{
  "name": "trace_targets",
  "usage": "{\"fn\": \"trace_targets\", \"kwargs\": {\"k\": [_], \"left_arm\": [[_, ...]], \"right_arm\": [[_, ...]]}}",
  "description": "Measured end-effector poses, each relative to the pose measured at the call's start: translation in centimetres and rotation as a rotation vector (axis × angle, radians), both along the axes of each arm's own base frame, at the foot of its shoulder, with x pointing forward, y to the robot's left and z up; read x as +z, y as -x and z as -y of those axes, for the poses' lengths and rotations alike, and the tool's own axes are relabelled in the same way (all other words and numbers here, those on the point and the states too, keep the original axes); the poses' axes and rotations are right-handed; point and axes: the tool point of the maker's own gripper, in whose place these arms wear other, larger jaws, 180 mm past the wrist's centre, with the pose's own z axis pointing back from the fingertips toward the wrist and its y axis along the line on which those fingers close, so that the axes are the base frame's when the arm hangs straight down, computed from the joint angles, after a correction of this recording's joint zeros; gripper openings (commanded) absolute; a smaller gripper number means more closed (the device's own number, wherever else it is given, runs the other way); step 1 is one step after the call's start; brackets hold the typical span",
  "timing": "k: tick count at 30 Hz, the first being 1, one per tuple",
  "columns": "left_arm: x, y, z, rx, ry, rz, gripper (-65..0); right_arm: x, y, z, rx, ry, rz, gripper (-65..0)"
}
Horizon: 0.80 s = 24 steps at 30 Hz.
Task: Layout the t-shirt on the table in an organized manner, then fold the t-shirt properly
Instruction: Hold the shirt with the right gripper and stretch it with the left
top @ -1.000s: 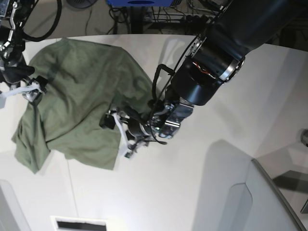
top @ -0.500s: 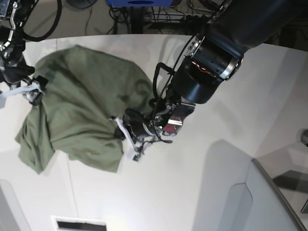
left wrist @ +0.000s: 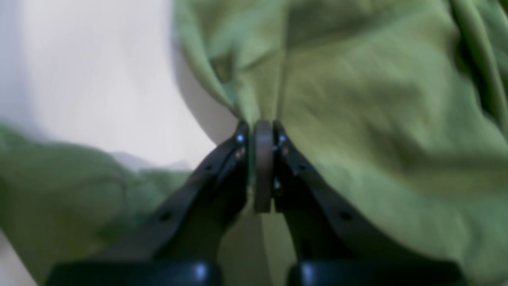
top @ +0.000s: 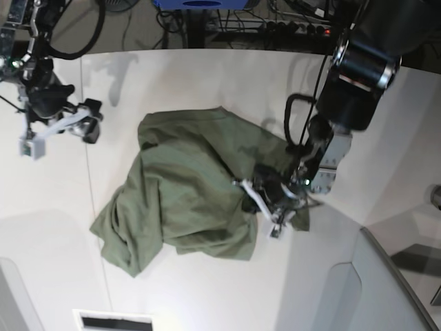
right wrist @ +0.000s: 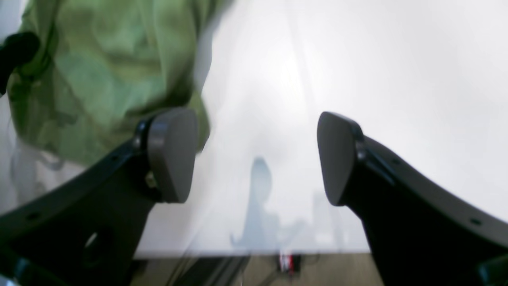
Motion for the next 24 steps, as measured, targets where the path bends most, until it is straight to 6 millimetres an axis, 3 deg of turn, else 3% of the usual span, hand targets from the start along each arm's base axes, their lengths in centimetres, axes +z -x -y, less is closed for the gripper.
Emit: {"fn": "trace_targets", "kwargs": {"k": [2, 7, 9, 13, 14, 20, 24], "left_arm": [[0.0, 1.5, -0.1, -0.015, -0.017, -0.005, -65.0], [0.7, 3.9, -2.6, 0.029, -0.081, 0.018, -65.0], [0.3, 5.5, -3.1, 0.013, -0.102, -0.003, -65.0], [0.1, 6.5, -3.2, -0.002, -0.107, -0.017, -65.0], [0.2, 6.3, -3.2, -0.001, -0.107, -0.01, -65.0], [0.4, 6.1, -3.4, -0.001, -0.11, -0.003, -65.0], [0.4, 6.1, -3.4, -0.001, -0.11, -0.003, -65.0]], "right_arm": [[-0.1, 0.0, -1.9, 0.069, -0.029, -0.021, -21.5], [-0.7, 1.3, -6.0, 0.231, -0.072, -0.056, -37.5], [-1.0, 1.8, -6.3, 0.248, -0.075, -0.086, -34.8], [-1.4, 2.0, -6.7, 0.185, -0.133, -0.093, -13.5], [-1.9, 2.0, -6.5, 0.17, -0.148, -0.104, -12.2], [-5.2, 1.4, -6.5, 0.093, -0.426, -0.118, -17.7], [-7.6, 1.5, -6.0, 0.061, -0.536, -0.172, -17.6]]}}
